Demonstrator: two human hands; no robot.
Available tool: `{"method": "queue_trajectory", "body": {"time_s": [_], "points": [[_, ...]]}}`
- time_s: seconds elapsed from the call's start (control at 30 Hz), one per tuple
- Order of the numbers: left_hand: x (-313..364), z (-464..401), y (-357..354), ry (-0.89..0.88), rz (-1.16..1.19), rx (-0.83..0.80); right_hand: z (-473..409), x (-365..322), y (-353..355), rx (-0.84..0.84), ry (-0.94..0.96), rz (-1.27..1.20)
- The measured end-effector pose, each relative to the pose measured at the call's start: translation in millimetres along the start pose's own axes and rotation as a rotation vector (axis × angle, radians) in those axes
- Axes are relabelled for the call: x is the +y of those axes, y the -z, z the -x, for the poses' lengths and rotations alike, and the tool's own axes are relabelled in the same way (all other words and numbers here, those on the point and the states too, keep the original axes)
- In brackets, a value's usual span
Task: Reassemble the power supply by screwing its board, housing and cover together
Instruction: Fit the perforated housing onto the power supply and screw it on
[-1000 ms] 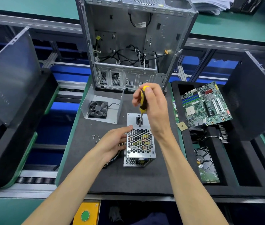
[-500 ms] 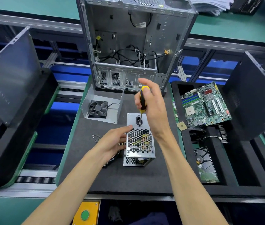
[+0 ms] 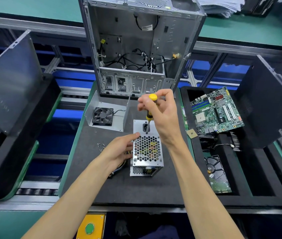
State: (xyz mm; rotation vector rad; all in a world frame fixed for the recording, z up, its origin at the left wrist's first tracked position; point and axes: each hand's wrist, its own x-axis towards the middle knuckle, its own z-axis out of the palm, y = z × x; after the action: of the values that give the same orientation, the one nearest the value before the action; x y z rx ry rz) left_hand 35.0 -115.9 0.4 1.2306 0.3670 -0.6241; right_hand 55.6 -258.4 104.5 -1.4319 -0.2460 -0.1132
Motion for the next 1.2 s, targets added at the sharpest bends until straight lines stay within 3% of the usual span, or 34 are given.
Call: {"method": "queue_trajectory", "body": {"time_s": [1.2], "points": [[-1.0, 3.2, -2.3, -0.023, -0.008, 0.036, 5.8, 4.3, 3.4, -0.026, -0.014, 0.026]]}}
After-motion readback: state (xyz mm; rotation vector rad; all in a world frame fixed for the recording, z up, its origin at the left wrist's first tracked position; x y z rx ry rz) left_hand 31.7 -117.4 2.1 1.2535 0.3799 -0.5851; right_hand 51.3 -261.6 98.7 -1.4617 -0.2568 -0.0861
